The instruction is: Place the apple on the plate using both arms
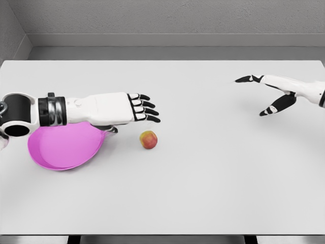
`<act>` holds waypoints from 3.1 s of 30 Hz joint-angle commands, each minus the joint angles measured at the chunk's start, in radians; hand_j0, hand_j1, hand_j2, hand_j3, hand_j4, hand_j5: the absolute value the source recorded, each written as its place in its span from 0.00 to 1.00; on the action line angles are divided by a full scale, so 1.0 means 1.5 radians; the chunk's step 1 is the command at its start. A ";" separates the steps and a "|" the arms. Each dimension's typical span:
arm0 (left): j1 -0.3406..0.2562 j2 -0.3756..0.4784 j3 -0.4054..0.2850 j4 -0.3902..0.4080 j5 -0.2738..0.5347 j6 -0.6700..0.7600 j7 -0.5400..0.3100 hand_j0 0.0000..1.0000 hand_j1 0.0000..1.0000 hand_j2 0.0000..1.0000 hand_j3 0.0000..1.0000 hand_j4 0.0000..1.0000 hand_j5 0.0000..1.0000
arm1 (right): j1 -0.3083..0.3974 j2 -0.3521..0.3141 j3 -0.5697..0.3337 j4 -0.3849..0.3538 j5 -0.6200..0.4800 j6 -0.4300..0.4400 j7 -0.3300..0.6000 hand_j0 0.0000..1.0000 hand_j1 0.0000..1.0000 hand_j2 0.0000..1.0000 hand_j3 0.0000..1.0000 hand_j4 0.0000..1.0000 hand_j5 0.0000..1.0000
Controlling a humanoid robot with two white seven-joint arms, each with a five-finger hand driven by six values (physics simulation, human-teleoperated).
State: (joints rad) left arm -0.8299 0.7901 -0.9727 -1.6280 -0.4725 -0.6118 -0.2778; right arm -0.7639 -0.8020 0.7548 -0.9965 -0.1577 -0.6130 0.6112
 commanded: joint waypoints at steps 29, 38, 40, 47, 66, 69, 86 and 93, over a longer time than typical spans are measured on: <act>-0.015 -0.132 -0.057 0.122 -0.010 0.001 -0.115 0.87 0.87 0.87 0.87 0.87 0.87 | 0.002 -0.015 -0.004 0.013 -0.006 0.001 0.000 1.00 1.00 1.00 1.00 1.00 1.00; -0.015 -0.131 -0.060 0.127 -0.013 0.001 -0.115 0.87 0.87 0.87 0.87 0.87 0.87 | 0.002 -0.015 -0.004 0.014 -0.006 0.001 0.000 1.00 1.00 1.00 1.00 1.00 1.00; -0.015 -0.131 -0.060 0.127 -0.017 0.001 -0.115 0.87 0.87 0.87 0.87 0.87 0.87 | 0.002 -0.015 -0.004 0.014 -0.006 0.001 0.000 1.00 1.00 1.00 1.00 1.00 1.00; -0.015 -0.131 -0.060 0.127 -0.024 0.001 -0.116 0.82 0.82 0.82 0.82 0.82 0.82 | 0.004 -0.016 -0.004 0.014 -0.006 0.001 0.000 1.00 1.00 1.00 1.00 1.00 1.00; -0.014 -0.148 -0.060 0.137 -0.039 0.001 -0.135 0.65 0.65 0.65 0.65 0.65 0.65 | 0.004 -0.016 -0.004 0.013 -0.006 0.001 0.000 1.00 1.00 1.00 1.00 1.00 1.00; -0.014 -0.148 -0.070 0.136 -0.038 0.001 -0.145 0.54 0.54 0.54 0.54 0.54 0.54 | 0.004 -0.016 -0.004 0.013 -0.006 0.001 0.000 1.00 1.00 1.00 1.00 1.00 1.00; -0.084 0.055 -0.031 0.096 0.167 0.001 -0.138 0.38 0.38 0.38 0.38 0.38 0.38 | 0.004 -0.016 -0.004 0.014 -0.006 0.001 0.000 1.00 1.00 1.00 1.00 1.00 1.00; -0.044 0.180 -0.019 0.164 0.152 0.001 -0.146 0.41 0.41 0.41 0.41 0.41 0.41 | 0.005 -0.016 -0.004 0.013 -0.006 0.001 0.000 1.00 1.00 1.00 1.00 1.00 1.00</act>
State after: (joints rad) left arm -0.8958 1.0211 -1.0058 -1.4204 -0.2441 -0.6143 -0.4959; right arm -0.7563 -0.8243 0.7498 -0.9761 -0.1597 -0.6134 0.6112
